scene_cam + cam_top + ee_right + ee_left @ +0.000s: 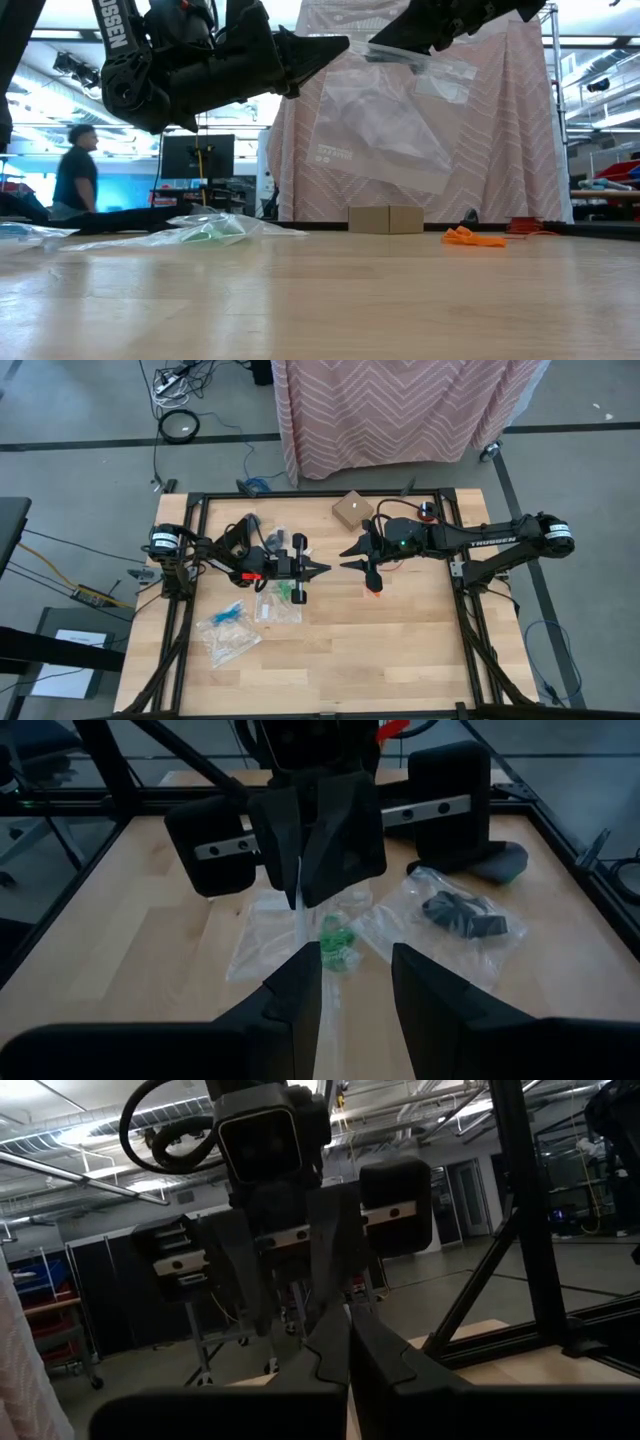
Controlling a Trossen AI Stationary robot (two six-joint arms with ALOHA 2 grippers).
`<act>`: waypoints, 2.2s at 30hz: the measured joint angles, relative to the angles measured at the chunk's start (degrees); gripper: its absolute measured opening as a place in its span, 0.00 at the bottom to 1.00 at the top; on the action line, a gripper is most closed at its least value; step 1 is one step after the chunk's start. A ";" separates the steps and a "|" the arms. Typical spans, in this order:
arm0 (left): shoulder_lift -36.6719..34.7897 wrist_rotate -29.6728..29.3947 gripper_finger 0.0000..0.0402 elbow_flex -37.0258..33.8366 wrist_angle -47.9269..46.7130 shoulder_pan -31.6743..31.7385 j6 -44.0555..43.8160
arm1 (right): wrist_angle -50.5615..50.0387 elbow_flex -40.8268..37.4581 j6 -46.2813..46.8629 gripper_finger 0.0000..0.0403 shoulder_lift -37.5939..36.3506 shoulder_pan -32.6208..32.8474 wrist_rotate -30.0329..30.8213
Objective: Sort rubber bands
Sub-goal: Open the transparent zip bag
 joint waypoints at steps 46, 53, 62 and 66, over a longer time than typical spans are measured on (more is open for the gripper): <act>0.00 -1.75 0.01 -0.01 0.63 0.01 0.02 | -0.92 -0.02 0.85 0.28 0.00 0.04 1.01; 0.00 -1.25 0.01 -0.01 -0.59 0.01 -0.07 | -0.92 -0.02 -0.30 0.28 0.00 0.04 1.09; 0.00 -1.25 0.01 -0.01 -0.61 0.00 -0.09 | 1.03 -0.02 -0.48 0.28 0.00 0.04 1.07; 0.00 -1.25 0.01 -0.01 -0.62 0.01 -0.11 | 2.90 -0.03 -0.52 0.28 0.02 0.04 1.07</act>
